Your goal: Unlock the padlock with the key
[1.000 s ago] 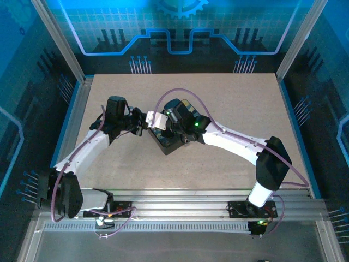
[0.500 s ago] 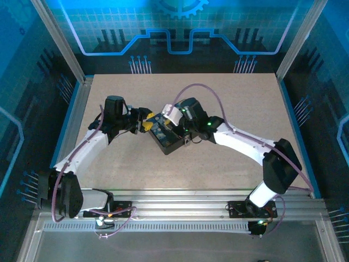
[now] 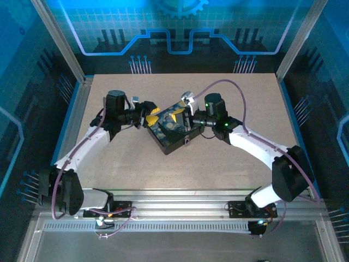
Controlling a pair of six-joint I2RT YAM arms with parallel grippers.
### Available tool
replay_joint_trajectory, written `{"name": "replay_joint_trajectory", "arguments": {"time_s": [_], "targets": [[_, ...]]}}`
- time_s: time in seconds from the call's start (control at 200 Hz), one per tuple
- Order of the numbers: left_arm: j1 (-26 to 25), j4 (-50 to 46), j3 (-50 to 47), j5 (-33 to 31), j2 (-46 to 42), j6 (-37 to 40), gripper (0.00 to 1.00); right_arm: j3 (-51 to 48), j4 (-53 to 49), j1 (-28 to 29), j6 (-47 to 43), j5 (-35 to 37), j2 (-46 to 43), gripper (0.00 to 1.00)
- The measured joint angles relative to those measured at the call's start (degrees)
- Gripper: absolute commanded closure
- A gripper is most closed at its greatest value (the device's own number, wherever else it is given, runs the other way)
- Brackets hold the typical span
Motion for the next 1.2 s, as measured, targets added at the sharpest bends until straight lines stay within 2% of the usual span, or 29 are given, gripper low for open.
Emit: {"name": "replay_joint_trajectory", "arguments": {"time_s": [0.235,0.765,1.196], "targets": [[-1.6,4.1,0.0,1.0,1.6,-3.2,0.53,-0.1,3.9,-0.1,5.2,-4.2,0.0,1.0],[-1.9,8.5,-2.4,1.2,1.6,-10.6,0.64,-0.1,5.2,0.7,5.4,-4.2,1.8,1.0],[-2.0,8.3,-2.4,1.0,1.6,-10.6,0.82,0.0,6.1,1.1,5.4,-3.7,2.9,1.0]]}}
